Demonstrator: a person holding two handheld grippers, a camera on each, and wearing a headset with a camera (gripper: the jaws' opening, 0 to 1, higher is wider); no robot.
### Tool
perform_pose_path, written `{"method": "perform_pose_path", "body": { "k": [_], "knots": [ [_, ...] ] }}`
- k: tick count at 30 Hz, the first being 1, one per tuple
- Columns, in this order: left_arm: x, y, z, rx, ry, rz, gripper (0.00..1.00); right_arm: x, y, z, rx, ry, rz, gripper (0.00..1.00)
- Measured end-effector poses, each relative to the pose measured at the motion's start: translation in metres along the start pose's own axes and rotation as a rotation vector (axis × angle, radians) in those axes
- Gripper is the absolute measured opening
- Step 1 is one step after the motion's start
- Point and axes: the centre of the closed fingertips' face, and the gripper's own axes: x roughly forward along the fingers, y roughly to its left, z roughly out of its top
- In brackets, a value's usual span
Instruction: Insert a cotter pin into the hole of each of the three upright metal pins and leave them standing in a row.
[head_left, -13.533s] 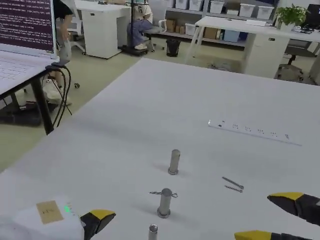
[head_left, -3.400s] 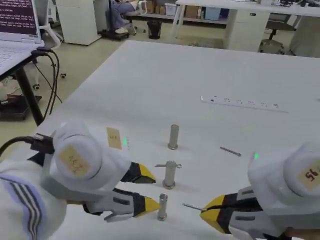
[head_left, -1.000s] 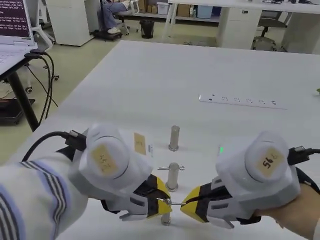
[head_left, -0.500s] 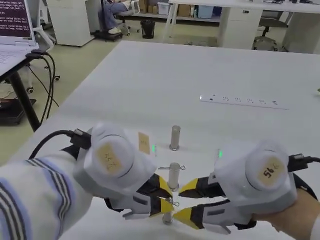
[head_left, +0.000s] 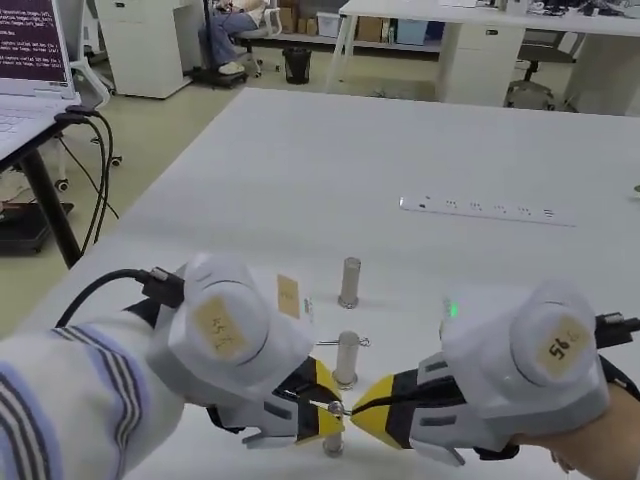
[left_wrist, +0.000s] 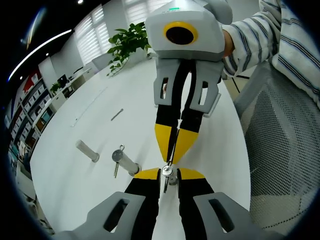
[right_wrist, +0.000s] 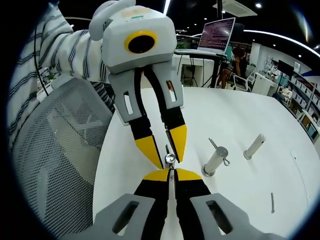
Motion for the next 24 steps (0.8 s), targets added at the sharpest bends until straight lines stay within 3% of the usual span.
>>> {"method": "perform_pose_path", "body": {
  "k": [2,5,10,15,20,24],
  "knots": [
    [-0.003,-0.002,0.000,-0.054,-0.029,-0.016,0.14,0.000,0.001,0.002,0.042,-0.036,-0.002,0.08],
    [-0.011,-0.003,0.001,-0.123,-0.088,-0.010,0.21,-0.002,0.001,-0.002,0.069,-0.050,-0.008,0.11],
    [-0.023,-0.005,0.000,-0.209,-0.161,0.018,0.41,0.003,-0.001,-0.011,0.144,-0.072,-0.026,0.20],
    [-0.032,-0.007,-0.009,-0.280,-0.190,0.080,0.61,0.010,0.000,-0.013,0.196,-0.085,-0.025,0.22],
    [-0.043,-0.001,-0.013,-0.372,-0.269,0.180,0.73,0.017,-0.002,-0.009,0.211,-0.106,-0.033,0.22],
    [-0.049,-0.002,-0.023,-0.405,-0.252,0.219,0.88,0.024,-0.003,-0.006,0.216,-0.115,-0.036,0.21]
  ]
}}
